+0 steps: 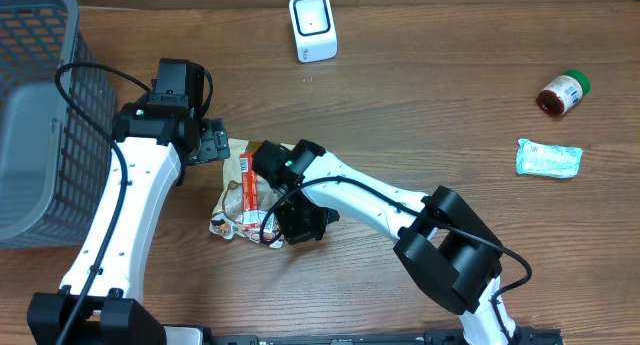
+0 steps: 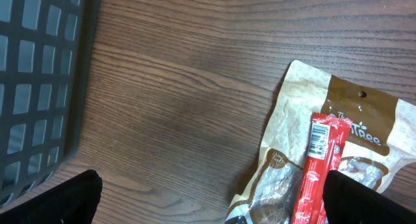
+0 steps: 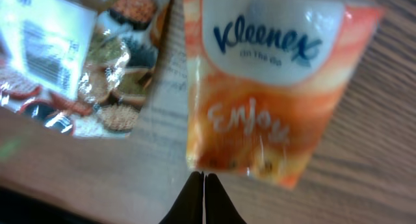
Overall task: Scan the item barcode
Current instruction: 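Lower the right gripper onto the orange packet beside the cream pouch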
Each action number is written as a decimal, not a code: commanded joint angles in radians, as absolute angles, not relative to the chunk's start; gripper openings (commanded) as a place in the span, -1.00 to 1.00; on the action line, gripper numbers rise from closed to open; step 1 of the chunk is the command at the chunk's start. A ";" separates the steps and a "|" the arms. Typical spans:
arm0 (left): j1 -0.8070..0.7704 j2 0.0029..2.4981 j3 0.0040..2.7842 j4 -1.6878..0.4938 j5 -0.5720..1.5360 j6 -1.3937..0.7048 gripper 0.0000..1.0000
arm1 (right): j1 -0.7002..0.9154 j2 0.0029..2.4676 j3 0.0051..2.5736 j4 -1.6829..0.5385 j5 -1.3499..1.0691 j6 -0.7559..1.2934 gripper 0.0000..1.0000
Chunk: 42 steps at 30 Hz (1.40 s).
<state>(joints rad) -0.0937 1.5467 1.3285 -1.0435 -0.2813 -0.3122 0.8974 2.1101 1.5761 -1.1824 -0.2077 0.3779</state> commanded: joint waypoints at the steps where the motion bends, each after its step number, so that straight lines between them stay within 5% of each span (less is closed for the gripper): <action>1: -0.099 1.550 1.330 -1.042 -0.288 -0.311 1.00 | 0.897 2.087 1.536 -1.146 -0.202 0.405 -0.92; 17: -0.099 1.550 1.330 -1.042 -0.288 -0.311 1.00 | 0.813 2.087 1.499 -1.155 0.411 0.445 -0.93; 31: -0.099 1.550 1.330 -1.042 -0.288 -0.311 1.00 | 0.601 2.086 1.502 -1.269 -0.289 0.607 -0.93; 42: -0.099 1.550 1.330 -1.042 -0.288 -0.311 1.00 | 0.689 2.086 1.475 -1.211 -0.316 0.714 -0.93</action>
<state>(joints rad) -0.0937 1.5467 1.3285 -1.0435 -0.2813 -0.3122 0.6590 2.1101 1.4803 -1.2297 -0.2844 0.6495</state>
